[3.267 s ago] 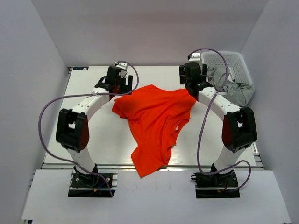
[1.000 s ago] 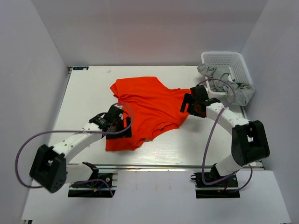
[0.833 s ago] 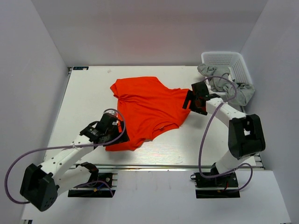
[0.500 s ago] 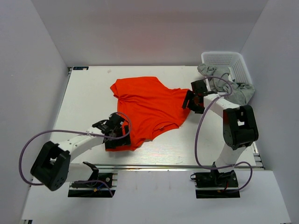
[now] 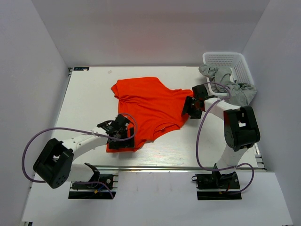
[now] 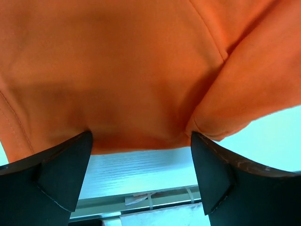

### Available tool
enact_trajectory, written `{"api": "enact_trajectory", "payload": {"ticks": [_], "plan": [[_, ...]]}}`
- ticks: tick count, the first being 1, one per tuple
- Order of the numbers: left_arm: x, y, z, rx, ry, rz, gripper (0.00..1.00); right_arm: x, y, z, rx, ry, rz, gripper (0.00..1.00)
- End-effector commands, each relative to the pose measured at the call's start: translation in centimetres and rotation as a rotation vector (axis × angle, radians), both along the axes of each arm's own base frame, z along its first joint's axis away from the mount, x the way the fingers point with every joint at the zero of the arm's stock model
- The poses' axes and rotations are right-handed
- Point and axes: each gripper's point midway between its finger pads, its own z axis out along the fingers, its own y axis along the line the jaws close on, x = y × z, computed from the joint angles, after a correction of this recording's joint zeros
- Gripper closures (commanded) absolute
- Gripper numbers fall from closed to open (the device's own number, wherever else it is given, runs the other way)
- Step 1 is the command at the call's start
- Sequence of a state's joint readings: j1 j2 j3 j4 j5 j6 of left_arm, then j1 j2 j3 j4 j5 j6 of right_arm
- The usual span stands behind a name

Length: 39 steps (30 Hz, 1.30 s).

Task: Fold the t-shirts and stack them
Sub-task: Flatten out the tshirt

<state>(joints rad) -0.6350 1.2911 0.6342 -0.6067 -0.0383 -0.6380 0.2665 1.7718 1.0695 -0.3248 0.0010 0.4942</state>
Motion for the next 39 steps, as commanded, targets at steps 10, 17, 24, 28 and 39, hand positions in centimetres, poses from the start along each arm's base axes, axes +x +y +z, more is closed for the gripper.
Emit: {"api": "enact_trajectory", "payload": {"ticks": [10,17,24,28,39], "plan": [[1.1,0.1,-0.9,0.188,-0.004,-0.099,0.57,-0.3,1.3,0.0,0.077,-0.004,0.025,0.64],[1.7,-1.4,2.4,0.08,-0.103,-0.13,1.0,0.7,2.0,2.5,0.107,-0.103,0.05,1.0],[5.4,-5.8,14.1,-0.21,-0.475,-0.225,1.0,1.8,2.4,11.4,0.169,-0.395,0.097,1.0],[6.6,-6.1,22.6,-0.317,-0.74,-0.238,1.0,2.0,1.7,17.3,0.166,-0.558,0.089,1.0],[7.7,-0.2,42.8,-0.354,-1.27,-0.006,1.0,1.2,-3.1,38.1,0.047,-1.024,-0.043,1.0]]}}
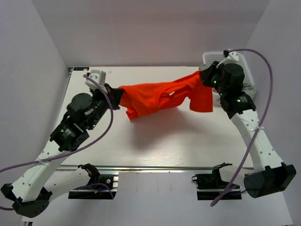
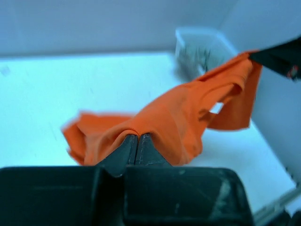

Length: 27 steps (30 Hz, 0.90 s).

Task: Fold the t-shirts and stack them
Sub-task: Flatten out the tshirt

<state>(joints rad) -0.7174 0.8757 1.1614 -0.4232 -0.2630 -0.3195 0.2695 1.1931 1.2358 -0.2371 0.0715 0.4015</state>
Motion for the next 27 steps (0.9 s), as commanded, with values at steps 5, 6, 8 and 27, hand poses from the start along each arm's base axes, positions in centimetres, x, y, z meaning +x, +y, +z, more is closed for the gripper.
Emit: {"api": "enact_trajectory", "payload": {"ticks": [5,6,8,27], "plan": [[-0.4,4.1,12.4,-0.084,-0.282,0.139,1.0,-2.5,-3.2,14.4,-0.079,-0.325,-0.083,1.0],[-0.9,5.0,14.0,-0.096,-0.309,0.162,1.0,-3.0,-3.8,16.2,-0.093,-0.366,-0.103,1.0],[-1.3,6.0,15.4,-0.102,-0.338,0.192,1.0,-4.7,-4.7,19.0,-0.106,-0.434,-0.124,1.0],[-9.9,10.2,27.1,-0.163,-0.659,0.075,1.0,-22.1,-7.1,35.3,-0.136,-0.985,-0.047,1.0]]}}
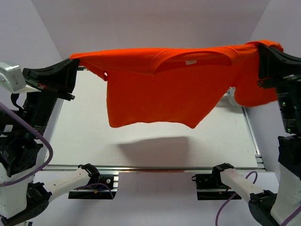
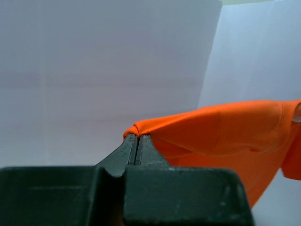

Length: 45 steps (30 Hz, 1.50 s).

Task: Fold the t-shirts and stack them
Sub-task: Flatten out the tshirt

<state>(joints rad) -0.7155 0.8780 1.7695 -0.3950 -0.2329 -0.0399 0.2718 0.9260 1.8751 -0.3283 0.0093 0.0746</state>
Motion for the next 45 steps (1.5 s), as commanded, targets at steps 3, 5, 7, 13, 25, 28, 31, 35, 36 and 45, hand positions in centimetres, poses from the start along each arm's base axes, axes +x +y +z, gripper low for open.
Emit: {"api": "enact_trajectory", "payload": {"ticks": [3,5,7,13,25,28,31,35,36,45], "plan": [[-1.4,2.0,1.9,-0.011,-0.063,0.049,1.0,-2.6,-2.1,3.1,0.018,-0.126,-0.088,1.0],[-1.4,2.1,1.9,-0.004,-0.066,0.054,1.0,-2.6,-2.1,3.0,0.02,-0.125,-0.089,1.0],[-0.8,1.6,1.6,0.009,-0.051,0.054,1.0,-2.0,-2.1,2.8,0.015,-0.116,-0.096,1.0],[4.2,0.2,-0.9,0.039,0.067,0.167,1.0,2.7,-1.2,0.8,0.0,-0.03,-0.113,1.0],[20.0,-1.8,-9.4,0.226,0.323,0.713,1.0,20.9,2.8,-8.3,-0.068,0.226,-0.162,1.0],[23.2,-1.2,-9.8,0.258,0.32,0.814,1.0,25.3,2.8,-9.0,-0.084,0.198,-0.234,1.0],[27.7,-1.1,-9.7,0.304,0.318,0.868,1.0,29.6,3.0,-8.8,-0.077,0.212,-0.279,1.0],[30.4,1.2,-5.6,0.253,0.265,0.934,1.0,31.6,4.0,-5.0,-0.045,0.116,-0.269,1.0],[30.9,1.7,-4.6,0.239,0.237,0.948,1.0,31.2,3.8,-3.8,-0.036,0.086,-0.271,1.0],[27.7,2.4,-9.1,0.298,0.249,0.802,1.0,31.0,4.2,-8.7,-0.111,0.12,-0.251,1.0]]}}
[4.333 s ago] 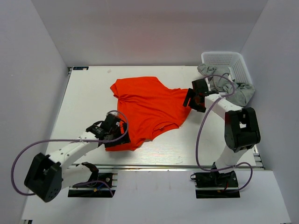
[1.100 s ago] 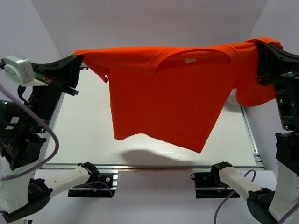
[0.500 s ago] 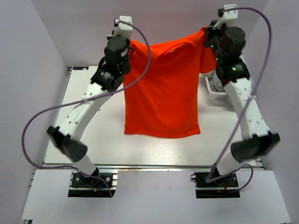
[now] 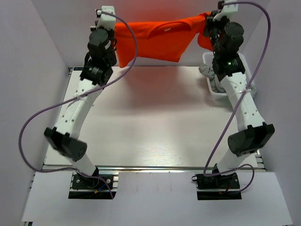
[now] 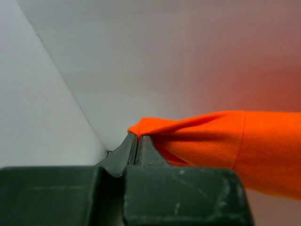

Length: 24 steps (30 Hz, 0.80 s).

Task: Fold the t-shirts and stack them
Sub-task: Flatten out the tshirt

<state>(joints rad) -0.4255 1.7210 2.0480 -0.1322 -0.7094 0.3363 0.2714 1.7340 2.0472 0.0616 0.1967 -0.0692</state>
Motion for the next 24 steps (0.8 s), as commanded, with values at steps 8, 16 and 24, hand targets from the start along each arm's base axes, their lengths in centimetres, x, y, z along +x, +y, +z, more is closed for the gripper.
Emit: {"api": "enact_trajectory", "payload": {"ticks": [8,16,24], "plan": [[-6.8,-2.4,-14.5,-0.122,0.248,-0.272,1.0,-5.0,-1.8,-14.4,-0.032,0.2,-0.014,1.0],[-12.5,-5.2,-26.8,-0.324,0.544,-0.446,1.0,-10.4,-1.4,-25.3,0.071,0.471,0.062,1.0],[-21.1,-8.0,-37.3,-0.519,0.875,-0.636,1.0,-15.2,-4.6,-37.7,0.097,0.905,-0.149,1.0]]}}
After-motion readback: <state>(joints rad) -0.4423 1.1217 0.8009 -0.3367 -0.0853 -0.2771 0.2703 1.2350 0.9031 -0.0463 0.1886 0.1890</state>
